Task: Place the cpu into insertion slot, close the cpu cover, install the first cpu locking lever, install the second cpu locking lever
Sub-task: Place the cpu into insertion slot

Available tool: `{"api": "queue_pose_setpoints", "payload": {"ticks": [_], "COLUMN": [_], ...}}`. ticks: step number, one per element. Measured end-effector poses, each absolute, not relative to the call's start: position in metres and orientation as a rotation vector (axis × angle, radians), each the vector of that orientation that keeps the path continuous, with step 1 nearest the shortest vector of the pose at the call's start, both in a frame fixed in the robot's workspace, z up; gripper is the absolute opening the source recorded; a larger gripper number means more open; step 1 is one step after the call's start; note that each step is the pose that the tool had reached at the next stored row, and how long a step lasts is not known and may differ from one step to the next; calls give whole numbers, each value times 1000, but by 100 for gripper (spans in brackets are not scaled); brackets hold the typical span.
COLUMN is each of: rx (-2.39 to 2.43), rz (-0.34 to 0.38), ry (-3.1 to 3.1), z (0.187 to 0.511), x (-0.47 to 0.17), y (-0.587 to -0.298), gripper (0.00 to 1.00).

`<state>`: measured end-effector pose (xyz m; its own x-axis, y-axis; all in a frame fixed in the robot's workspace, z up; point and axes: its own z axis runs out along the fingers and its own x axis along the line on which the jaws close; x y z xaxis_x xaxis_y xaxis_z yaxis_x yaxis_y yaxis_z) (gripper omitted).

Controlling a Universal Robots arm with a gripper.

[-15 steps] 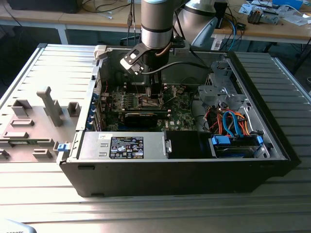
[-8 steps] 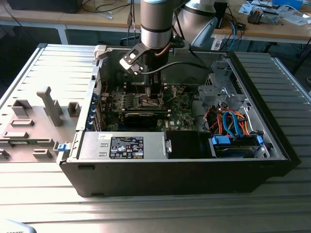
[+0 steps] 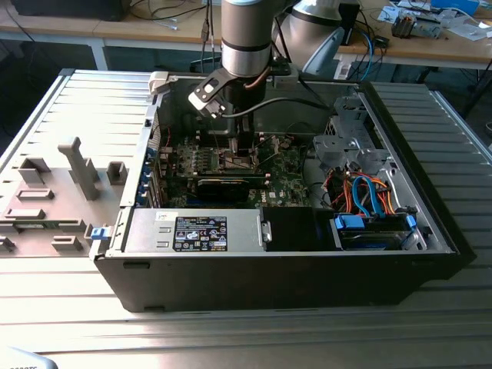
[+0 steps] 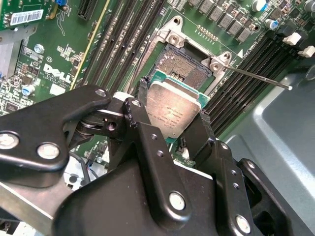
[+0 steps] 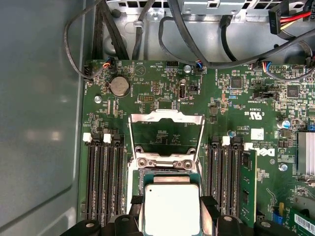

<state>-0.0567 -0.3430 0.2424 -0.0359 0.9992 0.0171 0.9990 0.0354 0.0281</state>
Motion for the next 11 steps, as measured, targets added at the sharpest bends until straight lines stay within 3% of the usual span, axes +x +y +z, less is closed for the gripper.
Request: {"api": "queue_pose_setpoints", "payload": {"ticks": [11], "rx": [2176], "rz": [50], "ry": [2255], "z": [242], "x": [-60], "y": [-340], "gripper": [54]}}
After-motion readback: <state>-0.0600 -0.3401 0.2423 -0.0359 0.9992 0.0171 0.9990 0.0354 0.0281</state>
